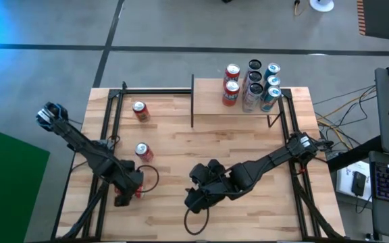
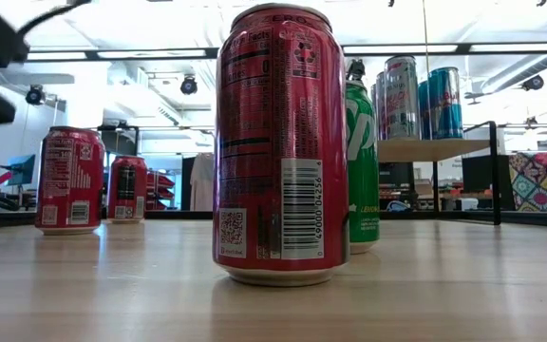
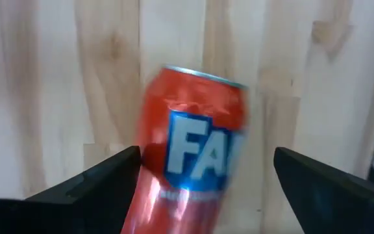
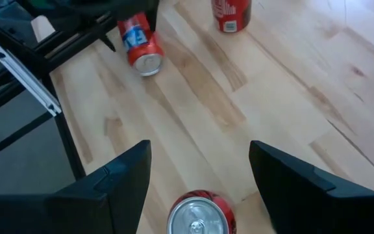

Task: Place canned beverage on shelf
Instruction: Put the red soda can on the shelf aligned with the other red soda cans

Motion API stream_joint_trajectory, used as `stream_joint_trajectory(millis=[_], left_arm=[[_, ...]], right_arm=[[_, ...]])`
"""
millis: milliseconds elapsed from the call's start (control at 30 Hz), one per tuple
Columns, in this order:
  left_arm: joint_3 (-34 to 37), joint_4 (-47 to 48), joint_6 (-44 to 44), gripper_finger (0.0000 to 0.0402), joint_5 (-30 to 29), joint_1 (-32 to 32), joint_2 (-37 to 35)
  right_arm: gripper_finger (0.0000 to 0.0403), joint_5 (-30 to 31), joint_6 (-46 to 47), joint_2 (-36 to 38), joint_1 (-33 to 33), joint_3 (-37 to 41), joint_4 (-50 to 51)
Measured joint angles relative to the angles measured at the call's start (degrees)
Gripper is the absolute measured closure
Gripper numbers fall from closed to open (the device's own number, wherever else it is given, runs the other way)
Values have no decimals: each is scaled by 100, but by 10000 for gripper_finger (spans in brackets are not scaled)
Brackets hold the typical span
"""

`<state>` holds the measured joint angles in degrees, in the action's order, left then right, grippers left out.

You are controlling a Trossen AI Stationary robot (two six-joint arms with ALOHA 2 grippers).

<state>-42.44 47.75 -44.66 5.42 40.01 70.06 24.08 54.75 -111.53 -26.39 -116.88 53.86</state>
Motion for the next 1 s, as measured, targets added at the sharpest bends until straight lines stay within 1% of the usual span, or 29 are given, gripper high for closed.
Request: stream_joint_trajectory(millis=[200, 300, 367, 467, 567, 633, 767, 900, 1000], left_arm=[[494, -433, -167, 62, 210, 44, 392], [785, -958, -386, 62, 657, 57, 713], [864, -1112, -590, 62, 718, 89, 911], [751, -981, -704, 69, 631, 111, 1178], [521, -764, -689, 97, 322, 125, 1218], [377, -736, -630, 116, 99, 124, 1158], [89, -953, -639, 118, -497, 73, 853], [-100, -798, -686, 116, -1044, 87, 532], [-337, -936, -541, 107, -1869, 80, 258]], right_arm=[[154, -2, 79, 0, -39, 0, -1], [154, -2, 143, 0, -74, 0, -1], [154, -2, 170, 0, -99, 0, 2], [154, 2, 187, 0, -136, 0, 8], [154, 10, 239, 0, -155, 0, 19], [154, 137, 243, 0, -157, 0, 16], [154, 397, 262, 14, -149, 2, -23], [154, 640, 319, 63, -149, 2, -34], [153, 742, 553, 104, -149, 2, -35]])
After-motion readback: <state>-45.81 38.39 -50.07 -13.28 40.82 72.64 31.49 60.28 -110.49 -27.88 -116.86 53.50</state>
